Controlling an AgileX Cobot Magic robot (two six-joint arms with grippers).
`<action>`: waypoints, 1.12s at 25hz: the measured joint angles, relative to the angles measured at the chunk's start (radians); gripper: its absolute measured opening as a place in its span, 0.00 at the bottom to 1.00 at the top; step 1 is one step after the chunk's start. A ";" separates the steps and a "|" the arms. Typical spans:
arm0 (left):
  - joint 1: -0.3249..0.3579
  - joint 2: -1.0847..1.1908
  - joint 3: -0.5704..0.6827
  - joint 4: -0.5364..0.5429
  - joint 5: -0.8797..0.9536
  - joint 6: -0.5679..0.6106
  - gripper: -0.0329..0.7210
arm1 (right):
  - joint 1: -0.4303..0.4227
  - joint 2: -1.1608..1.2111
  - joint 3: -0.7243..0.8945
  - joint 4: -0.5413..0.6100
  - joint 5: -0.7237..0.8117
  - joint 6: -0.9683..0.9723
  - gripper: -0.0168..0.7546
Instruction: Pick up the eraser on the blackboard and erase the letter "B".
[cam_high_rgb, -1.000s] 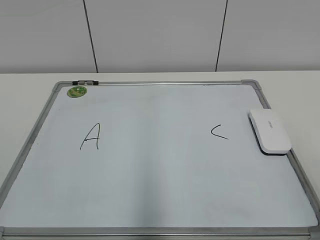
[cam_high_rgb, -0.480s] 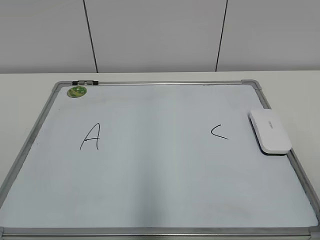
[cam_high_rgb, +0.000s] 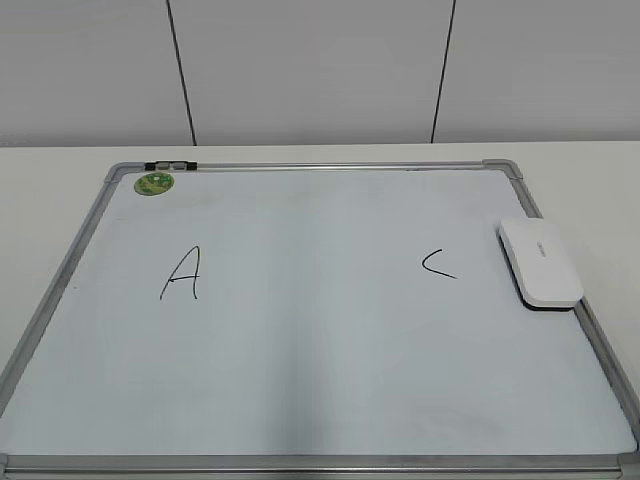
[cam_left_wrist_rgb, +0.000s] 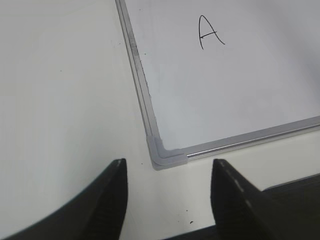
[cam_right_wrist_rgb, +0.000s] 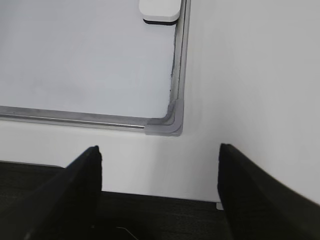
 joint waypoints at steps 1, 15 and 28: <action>0.000 0.000 0.000 0.000 0.000 0.000 0.56 | 0.000 0.000 0.000 0.000 0.000 0.000 0.72; 0.115 -0.053 0.000 -0.004 0.000 0.000 0.56 | -0.211 -0.108 0.000 0.002 0.000 0.001 0.72; 0.233 -0.150 0.000 -0.004 0.003 0.000 0.54 | -0.334 -0.226 0.000 0.002 0.002 0.001 0.72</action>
